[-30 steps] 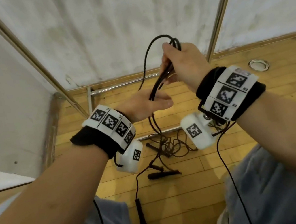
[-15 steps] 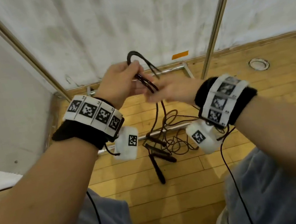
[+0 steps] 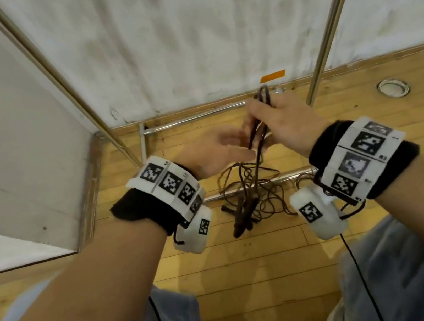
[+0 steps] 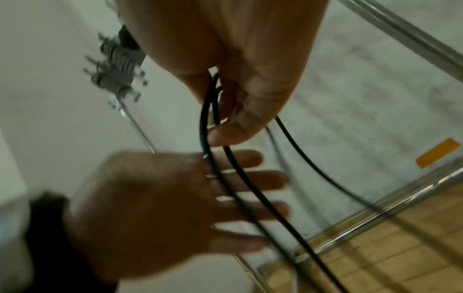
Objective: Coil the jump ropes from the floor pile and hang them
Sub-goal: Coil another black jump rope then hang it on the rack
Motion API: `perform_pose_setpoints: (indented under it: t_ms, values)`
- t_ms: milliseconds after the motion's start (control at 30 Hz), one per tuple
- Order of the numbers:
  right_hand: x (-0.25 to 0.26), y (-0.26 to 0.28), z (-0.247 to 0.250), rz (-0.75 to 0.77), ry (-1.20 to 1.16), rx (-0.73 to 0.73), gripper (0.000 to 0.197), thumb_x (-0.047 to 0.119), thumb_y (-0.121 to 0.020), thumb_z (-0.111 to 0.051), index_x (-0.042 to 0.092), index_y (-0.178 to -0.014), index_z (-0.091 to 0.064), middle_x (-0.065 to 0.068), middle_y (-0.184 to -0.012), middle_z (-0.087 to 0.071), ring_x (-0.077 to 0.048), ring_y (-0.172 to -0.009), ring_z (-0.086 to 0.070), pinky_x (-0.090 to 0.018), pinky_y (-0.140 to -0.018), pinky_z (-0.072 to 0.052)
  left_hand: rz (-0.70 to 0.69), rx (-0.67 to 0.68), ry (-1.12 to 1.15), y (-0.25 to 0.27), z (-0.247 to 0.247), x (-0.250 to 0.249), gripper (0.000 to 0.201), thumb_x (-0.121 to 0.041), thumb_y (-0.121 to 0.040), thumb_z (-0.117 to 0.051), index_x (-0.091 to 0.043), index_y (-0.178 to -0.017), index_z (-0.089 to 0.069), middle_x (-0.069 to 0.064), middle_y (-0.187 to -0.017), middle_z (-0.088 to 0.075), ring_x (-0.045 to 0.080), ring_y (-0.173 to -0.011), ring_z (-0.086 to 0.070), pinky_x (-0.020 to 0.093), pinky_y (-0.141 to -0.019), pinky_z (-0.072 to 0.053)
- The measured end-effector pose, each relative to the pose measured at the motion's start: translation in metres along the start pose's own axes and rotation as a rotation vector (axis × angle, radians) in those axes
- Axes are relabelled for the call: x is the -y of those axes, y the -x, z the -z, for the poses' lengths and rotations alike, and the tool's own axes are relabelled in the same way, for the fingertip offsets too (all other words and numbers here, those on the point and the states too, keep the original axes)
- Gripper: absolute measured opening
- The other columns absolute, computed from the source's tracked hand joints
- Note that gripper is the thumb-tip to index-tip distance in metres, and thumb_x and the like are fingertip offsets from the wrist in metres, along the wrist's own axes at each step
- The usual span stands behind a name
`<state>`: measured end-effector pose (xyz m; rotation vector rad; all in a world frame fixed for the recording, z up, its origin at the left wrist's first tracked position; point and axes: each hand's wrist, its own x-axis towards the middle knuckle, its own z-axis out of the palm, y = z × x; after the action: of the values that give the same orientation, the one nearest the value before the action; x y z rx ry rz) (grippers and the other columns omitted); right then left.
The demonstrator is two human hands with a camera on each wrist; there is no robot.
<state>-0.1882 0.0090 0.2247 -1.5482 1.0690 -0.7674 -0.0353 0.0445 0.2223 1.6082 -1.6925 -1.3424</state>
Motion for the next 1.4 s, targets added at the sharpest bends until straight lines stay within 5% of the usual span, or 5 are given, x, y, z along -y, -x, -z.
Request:
perform_pose_setpoints:
  t_ms: [233,433,700,967,1400]
  values:
    - [0.026,-0.006,0.010,-0.002,-0.430,-0.248,0.030,0.028,-0.096,-0.050,0.010,-0.073,-0.057,-0.006,-0.068,-0.061,-0.017,-0.053,-0.057,-0.027,-0.049,-0.047,-0.094,-0.021,-0.004,-0.003,-0.014,0.000,0.009,-0.020,-0.095,-0.057,-0.025,-0.087,-0.061,0.000,-0.096,-0.072,0.012,-0.094,-0.067,0.026,-0.082,-0.050]
    - [0.016,-0.009,0.009,-0.068,-0.001,0.130,0.026,0.018,-0.081,-0.065,0.018,-0.108,-0.063,-0.003,-0.108,-0.065,-0.020,-0.103,-0.060,-0.038,-0.088,-0.049,-0.181,-0.341,0.228,-0.003,0.008,-0.017,0.017,-0.015,-0.099,-0.049,-0.008,-0.089,-0.060,0.005,-0.078,-0.071,0.015,-0.069,-0.071,0.025,-0.066,-0.058]
    - [-0.006,0.016,-0.010,0.034,0.685,0.259,0.022,0.033,-0.097,-0.043,0.023,-0.085,-0.059,-0.001,-0.087,-0.066,-0.022,-0.082,-0.062,-0.034,-0.075,-0.048,-0.258,-0.410,0.521,0.008,0.024,-0.034,0.017,-0.015,-0.099,-0.049,-0.008,-0.087,-0.058,0.003,-0.073,-0.072,0.022,-0.070,-0.071,0.030,-0.066,-0.057]
    - [0.022,0.008,0.011,0.123,0.232,-0.112,0.034,0.028,-0.095,-0.049,0.016,-0.067,-0.062,-0.004,-0.065,-0.070,-0.026,-0.066,-0.069,-0.049,-0.074,-0.056,-0.139,-0.045,0.013,0.009,0.002,-0.014,0.009,-0.021,-0.085,-0.068,-0.029,-0.090,-0.069,-0.016,-0.093,-0.070,-0.005,-0.089,-0.061,0.032,-0.086,-0.045]
    - [0.025,-0.003,0.015,0.158,0.241,-0.159,0.028,0.040,-0.091,-0.055,0.019,-0.079,-0.070,0.014,-0.057,-0.063,0.001,-0.057,-0.057,-0.023,-0.061,-0.045,-0.169,-0.270,0.183,-0.006,-0.013,-0.012,0.011,-0.020,-0.090,-0.064,-0.017,-0.080,-0.070,-0.004,-0.073,-0.069,0.018,-0.079,-0.070,0.041,-0.074,-0.059]
